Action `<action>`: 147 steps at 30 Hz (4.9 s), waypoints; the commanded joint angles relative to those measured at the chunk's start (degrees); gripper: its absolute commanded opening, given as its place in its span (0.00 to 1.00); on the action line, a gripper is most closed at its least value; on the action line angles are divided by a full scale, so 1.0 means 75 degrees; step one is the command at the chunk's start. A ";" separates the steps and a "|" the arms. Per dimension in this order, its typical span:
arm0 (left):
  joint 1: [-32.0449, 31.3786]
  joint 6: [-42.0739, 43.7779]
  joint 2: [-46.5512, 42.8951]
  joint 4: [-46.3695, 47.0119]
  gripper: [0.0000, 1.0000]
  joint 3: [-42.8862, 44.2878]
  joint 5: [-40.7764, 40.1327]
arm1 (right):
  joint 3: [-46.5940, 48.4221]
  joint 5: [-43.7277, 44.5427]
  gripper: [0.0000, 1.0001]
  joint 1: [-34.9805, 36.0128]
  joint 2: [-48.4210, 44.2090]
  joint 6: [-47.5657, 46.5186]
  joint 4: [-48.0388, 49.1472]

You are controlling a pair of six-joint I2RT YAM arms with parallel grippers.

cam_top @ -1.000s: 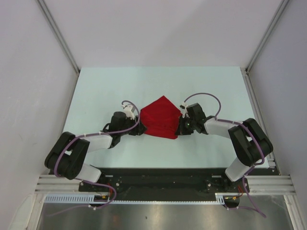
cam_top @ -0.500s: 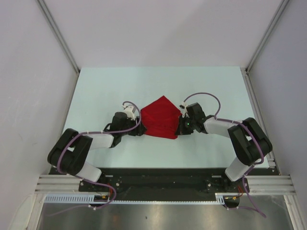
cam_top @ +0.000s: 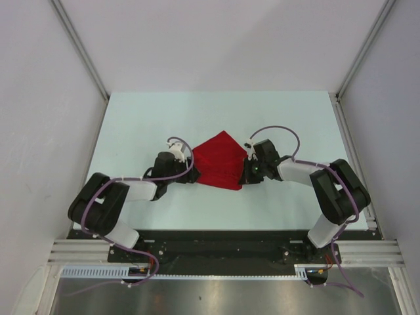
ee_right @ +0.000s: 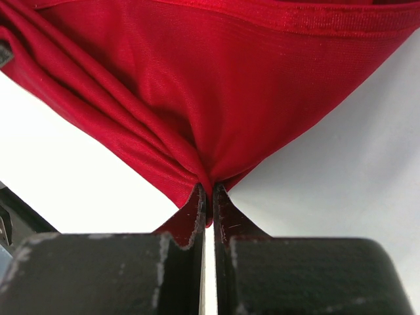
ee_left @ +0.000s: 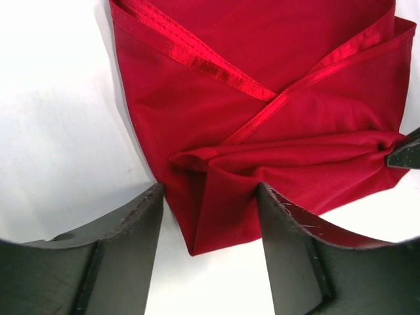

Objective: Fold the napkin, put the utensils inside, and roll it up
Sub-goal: Roll the napkin with the utensil

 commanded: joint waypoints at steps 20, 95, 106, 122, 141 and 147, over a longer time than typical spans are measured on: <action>0.0066 0.0133 0.0485 -0.1021 0.00 0.0834 0.0150 | 0.0821 0.0743 0.38 0.0142 -0.0643 -0.0651 -0.1171; 0.0687 -0.0863 0.0005 -0.3308 0.71 0.1973 0.0350 | 0.1257 -0.0064 0.00 0.2592 0.1546 -0.3654 -0.0855; 0.0734 -0.0711 -0.1108 -0.1832 0.82 0.0671 0.0735 | 0.0964 -0.2453 0.00 0.1479 0.1335 -0.2797 -0.0176; 0.0711 -0.1028 0.0425 -0.0355 0.75 0.0636 0.2447 | 0.0752 -0.3569 0.00 0.0822 0.2014 -0.2527 0.0586; 0.0570 -0.0969 0.0989 -0.0645 0.00 0.0951 0.2728 | 0.1303 -0.2938 0.47 0.0809 0.0705 -0.2293 -0.0057; 0.0570 -0.1098 0.1000 -0.1279 0.00 0.1232 0.2611 | 0.1409 -0.0902 0.65 0.1651 -0.0234 -0.2491 -0.0094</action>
